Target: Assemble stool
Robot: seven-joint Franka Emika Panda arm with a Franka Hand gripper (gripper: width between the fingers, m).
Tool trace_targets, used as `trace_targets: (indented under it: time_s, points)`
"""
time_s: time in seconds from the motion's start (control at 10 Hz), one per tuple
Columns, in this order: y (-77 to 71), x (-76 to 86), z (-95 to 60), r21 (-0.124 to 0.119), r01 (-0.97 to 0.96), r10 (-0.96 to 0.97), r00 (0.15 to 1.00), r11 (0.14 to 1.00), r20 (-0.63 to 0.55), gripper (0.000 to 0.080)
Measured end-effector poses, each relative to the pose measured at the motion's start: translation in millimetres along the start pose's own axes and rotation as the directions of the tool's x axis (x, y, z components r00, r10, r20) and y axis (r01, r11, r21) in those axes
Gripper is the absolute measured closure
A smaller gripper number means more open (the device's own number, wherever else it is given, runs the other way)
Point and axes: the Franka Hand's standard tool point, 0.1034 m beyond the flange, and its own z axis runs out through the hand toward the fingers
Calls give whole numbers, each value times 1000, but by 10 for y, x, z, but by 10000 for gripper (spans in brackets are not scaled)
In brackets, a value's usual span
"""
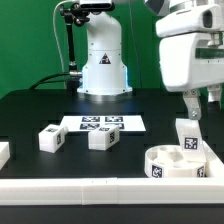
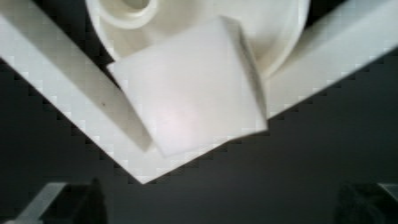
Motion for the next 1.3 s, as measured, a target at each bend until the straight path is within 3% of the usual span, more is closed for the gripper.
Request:
trace_targets:
  time_s: [0.3,1.0,1.2,1.3]
  points:
    - [3,-28,51,-3,176,-176,984,984,24,151]
    - [69,-235,267,13,166,-166,985,986,42,151]
    - [65,-232,268,13,162,-162,986,987,42,414]
    - [66,-236,270,13,162,-162,986,987,42,414]
